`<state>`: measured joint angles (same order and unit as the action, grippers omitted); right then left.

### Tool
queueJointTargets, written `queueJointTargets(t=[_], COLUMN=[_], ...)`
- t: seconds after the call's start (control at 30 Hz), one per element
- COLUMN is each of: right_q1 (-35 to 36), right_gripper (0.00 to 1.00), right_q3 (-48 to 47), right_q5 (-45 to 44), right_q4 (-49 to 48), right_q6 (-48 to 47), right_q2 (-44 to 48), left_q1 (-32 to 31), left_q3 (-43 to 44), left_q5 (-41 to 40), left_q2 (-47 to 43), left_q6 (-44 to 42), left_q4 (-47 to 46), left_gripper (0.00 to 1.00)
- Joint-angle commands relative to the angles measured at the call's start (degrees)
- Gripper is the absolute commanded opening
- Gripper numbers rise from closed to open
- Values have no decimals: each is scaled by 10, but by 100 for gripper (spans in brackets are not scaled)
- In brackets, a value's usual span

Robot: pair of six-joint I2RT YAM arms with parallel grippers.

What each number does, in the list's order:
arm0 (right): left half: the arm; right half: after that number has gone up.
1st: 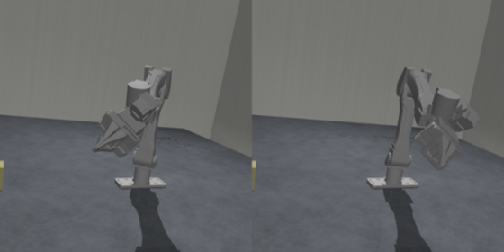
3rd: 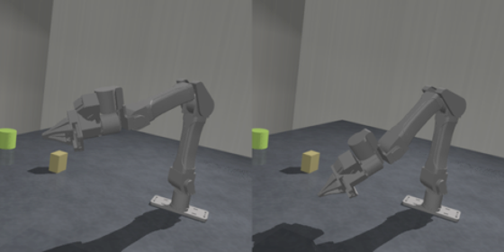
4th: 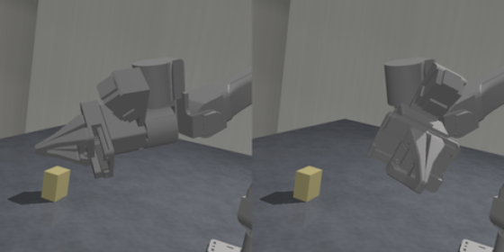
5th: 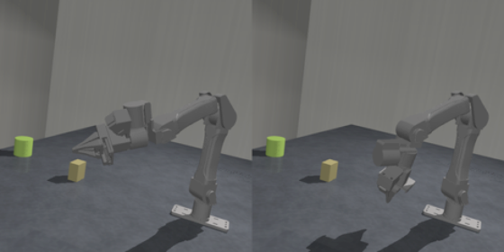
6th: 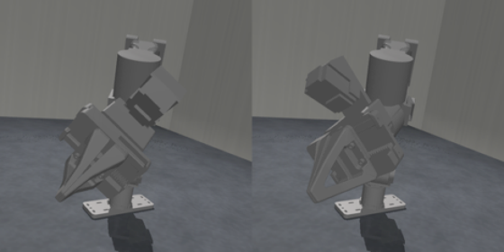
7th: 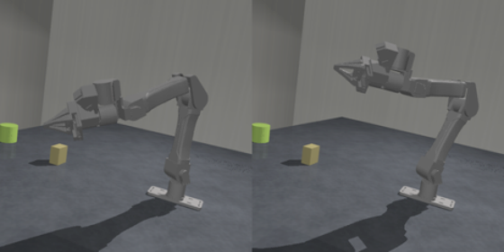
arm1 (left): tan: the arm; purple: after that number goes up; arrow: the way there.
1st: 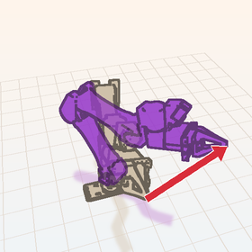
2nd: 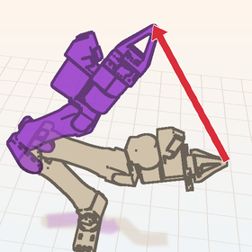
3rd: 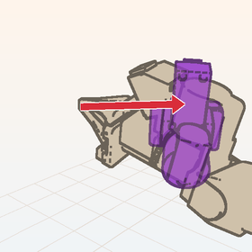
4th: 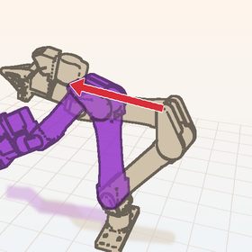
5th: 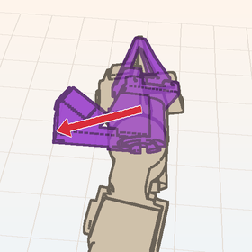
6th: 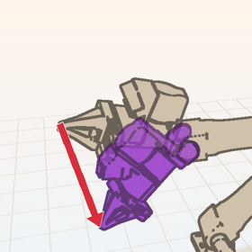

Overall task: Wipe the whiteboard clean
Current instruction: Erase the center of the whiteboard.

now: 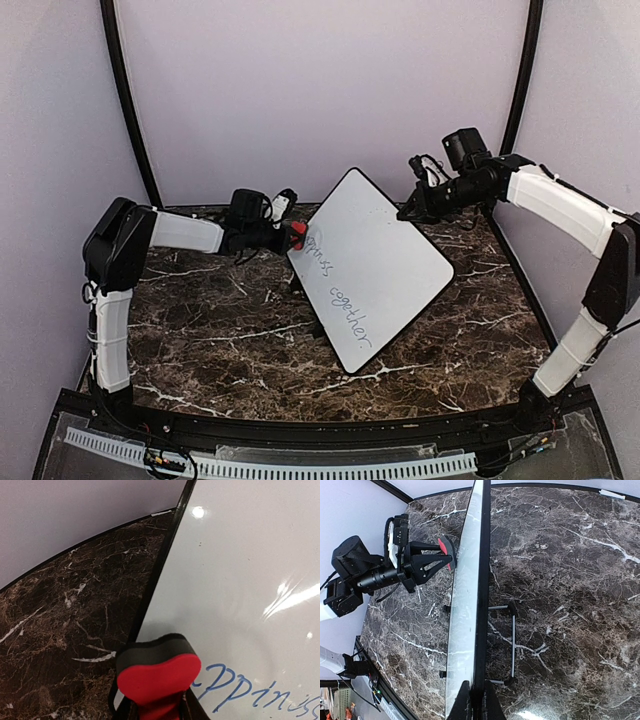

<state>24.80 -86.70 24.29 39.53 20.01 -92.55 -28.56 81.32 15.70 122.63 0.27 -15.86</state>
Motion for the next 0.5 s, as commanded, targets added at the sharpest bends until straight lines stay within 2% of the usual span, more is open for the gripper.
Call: queueJointTargets(t=[0.0, 0.23, 0.47], right_q1=[18, 20, 24], right_gripper=[0, 0, 0], right_q3=[17, 17, 17], right_q5=[67, 68, 68], right_q4=[-13, -14, -15], right_q6=[-70, -70, -71], right_q2=[5, 8, 9], left_q1=[-59, -54, -7], left_q3=[-18, 36, 68], left_q5=[24, -86, -119], left_q2=[0, 4, 8], left_q6=[-23, -56, -79], left_q4=[99, 191, 213], left_gripper=[0, 0, 0])
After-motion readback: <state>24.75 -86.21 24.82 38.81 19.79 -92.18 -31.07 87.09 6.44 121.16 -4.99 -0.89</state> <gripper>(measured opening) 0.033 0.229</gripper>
